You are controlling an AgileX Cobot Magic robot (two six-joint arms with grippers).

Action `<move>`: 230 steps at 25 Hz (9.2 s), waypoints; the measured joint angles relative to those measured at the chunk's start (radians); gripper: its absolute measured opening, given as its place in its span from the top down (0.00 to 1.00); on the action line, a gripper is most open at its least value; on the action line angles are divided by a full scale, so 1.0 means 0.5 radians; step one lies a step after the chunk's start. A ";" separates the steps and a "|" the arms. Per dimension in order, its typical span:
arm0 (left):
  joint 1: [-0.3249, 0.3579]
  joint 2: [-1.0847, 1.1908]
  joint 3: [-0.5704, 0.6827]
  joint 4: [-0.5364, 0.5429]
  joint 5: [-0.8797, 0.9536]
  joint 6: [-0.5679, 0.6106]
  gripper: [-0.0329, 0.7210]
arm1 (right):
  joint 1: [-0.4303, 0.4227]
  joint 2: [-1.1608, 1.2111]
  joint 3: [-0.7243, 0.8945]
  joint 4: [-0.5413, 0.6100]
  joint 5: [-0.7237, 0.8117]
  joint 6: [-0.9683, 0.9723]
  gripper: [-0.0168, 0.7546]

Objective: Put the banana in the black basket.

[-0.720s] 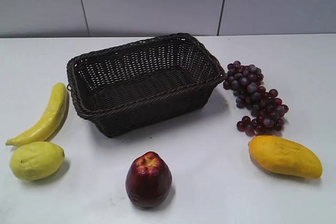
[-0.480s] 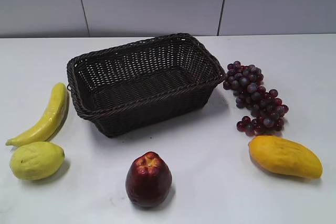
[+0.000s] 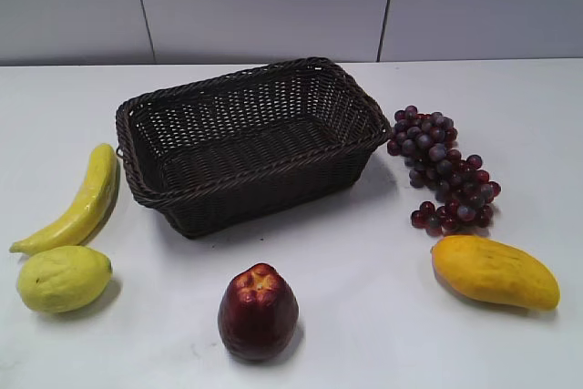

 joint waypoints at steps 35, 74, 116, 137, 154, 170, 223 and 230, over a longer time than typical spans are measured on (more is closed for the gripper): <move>-0.034 1.718 -0.104 -0.267 -1.198 0.043 0.09 | 0.000 0.000 0.000 0.000 0.000 0.000 0.35; -0.355 3.720 -0.704 -0.163 -1.549 0.131 0.55 | 0.000 0.000 0.000 0.000 0.000 0.000 0.35; -1.073 3.686 -1.373 0.010 -1.736 0.135 0.54 | 0.000 0.000 0.000 0.000 0.000 0.000 0.35; -1.027 3.637 -1.447 0.008 -1.448 0.137 0.07 | 0.000 0.000 0.000 0.000 0.000 0.000 0.35; -0.053 3.261 -1.696 -0.043 -0.052 0.043 0.14 | 0.000 0.000 0.000 0.000 0.000 0.000 0.35; 0.013 2.776 -1.392 -0.165 0.324 0.043 0.17 | 0.000 0.000 0.000 0.000 0.000 0.000 0.35; 0.013 0.236 -0.002 -0.058 0.011 -0.053 0.17 | 0.000 0.000 0.000 0.000 0.000 0.000 0.35; 0.013 0.174 0.000 -0.058 0.007 -0.053 0.17 | 0.000 0.000 0.000 0.000 0.000 0.000 0.35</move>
